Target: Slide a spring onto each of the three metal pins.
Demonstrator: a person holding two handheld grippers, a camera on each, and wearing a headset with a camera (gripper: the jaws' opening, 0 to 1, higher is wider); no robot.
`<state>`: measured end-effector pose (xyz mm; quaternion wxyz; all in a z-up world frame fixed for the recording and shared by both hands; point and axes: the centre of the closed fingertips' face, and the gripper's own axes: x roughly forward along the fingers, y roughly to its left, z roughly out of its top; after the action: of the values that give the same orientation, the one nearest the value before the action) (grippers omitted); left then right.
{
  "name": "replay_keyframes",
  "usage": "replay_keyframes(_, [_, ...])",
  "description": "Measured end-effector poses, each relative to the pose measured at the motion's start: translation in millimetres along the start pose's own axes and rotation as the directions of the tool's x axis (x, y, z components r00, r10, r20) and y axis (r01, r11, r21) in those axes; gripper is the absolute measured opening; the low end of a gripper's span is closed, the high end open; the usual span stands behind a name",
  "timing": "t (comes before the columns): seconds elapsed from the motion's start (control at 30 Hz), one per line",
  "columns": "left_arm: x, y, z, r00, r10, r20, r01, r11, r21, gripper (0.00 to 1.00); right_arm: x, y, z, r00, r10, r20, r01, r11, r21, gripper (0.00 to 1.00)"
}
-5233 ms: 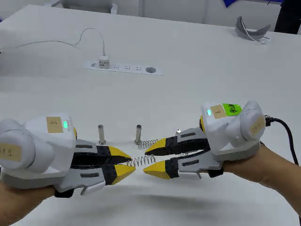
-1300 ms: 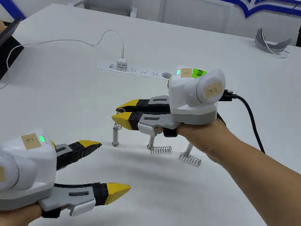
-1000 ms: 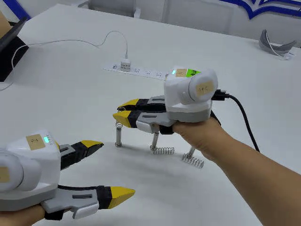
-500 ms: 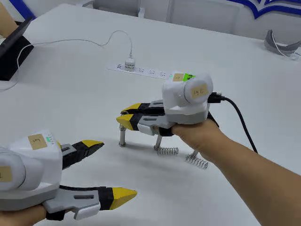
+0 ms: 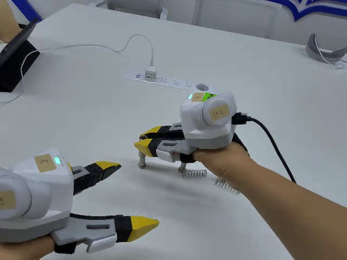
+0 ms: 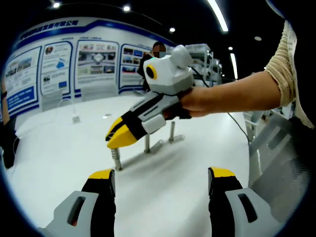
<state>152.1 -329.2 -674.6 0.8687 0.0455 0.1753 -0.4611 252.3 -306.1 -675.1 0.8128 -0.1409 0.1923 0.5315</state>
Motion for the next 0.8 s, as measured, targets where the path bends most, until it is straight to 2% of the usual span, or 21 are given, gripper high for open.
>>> replay_keyframes(0.2, [-0.5,0.7,-0.6,1.0000,0.000,-0.003,0.000,1.000,0.001,0.78,4.8,-2.6,-12.0,0.9991,-0.016,-0.038,0.017,1.000,0.021,0.12])
replay_keyframes(0.37, [-0.8,0.5,-1.3,1.0000,0.000,-0.005,0.000,1.000,0.001,0.78,7.7,-0.8,-18.5,0.9976,-0.019,-0.067,0.020,1.000,0.011,0.13])
replay_keyframes(0.8, [-0.9,1.2,-1.2,1.0000,-0.002,-0.006,0.002,1.000,0.000,0.77,10.3,0.5,-29.9,0.9943,-0.016,-0.106,0.020,0.999,0.035,0.13])
